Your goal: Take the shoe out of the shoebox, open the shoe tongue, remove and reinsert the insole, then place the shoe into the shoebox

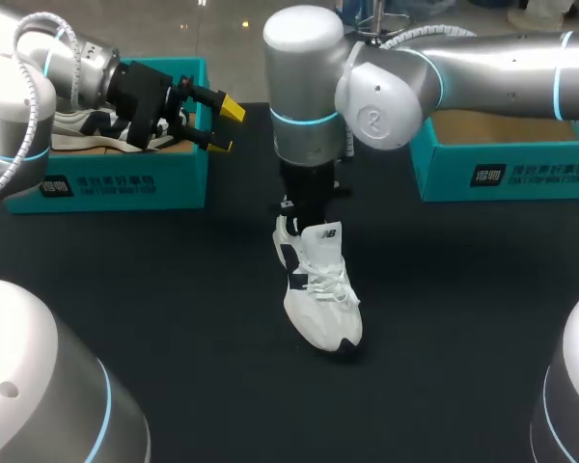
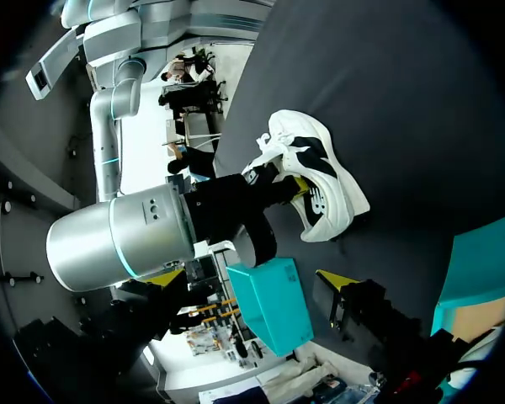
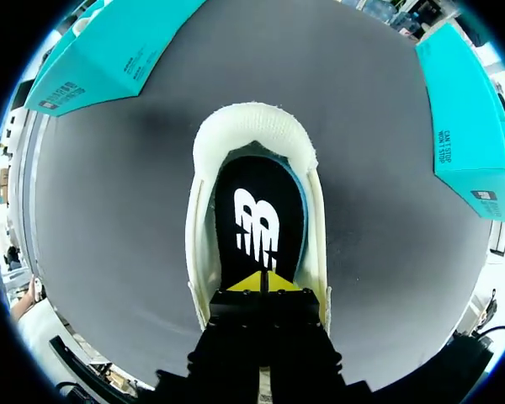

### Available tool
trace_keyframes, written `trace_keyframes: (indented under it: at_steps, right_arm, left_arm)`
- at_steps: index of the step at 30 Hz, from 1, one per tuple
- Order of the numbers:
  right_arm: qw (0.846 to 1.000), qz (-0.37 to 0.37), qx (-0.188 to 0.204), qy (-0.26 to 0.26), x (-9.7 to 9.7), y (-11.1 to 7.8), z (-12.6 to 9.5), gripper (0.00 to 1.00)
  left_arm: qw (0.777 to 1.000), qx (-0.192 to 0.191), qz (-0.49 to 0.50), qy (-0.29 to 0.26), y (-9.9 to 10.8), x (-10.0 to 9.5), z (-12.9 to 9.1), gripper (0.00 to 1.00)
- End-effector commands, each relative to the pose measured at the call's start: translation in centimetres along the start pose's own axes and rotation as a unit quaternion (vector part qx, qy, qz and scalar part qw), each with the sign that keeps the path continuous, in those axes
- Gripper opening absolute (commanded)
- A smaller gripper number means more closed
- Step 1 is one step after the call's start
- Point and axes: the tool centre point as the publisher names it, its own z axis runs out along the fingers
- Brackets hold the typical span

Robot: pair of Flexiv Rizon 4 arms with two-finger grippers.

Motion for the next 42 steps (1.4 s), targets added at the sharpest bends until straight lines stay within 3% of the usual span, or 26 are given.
trace_keyframes:
  at_steps: [1,19,29,42]
  right_arm:
    - [0.999,-0.001,-0.029,-0.018,0.5,0.0,0.5,0.0]
    - [0.999,-0.025,-0.032,0.003,1.4,0.3,3.6,0.0]
    - [0.995,-0.022,-0.096,-0.033,0.2,1.1,0.2,0.0]
    - [0.984,-0.039,-0.163,-0.062,0.3,4.4,1.6,0.0]
  left_arm:
    - [1.0,0.001,0.001,0.001,0.0,0.0,0.0,1.0]
    - [1.0,0.001,0.001,0.001,0.0,0.0,0.0,1.0]
    - [1.0,0.001,0.001,0.001,0.0,0.0,0.0,1.0]
    - [1.0,0.001,0.001,0.001,0.0,0.0,0.0,1.0]
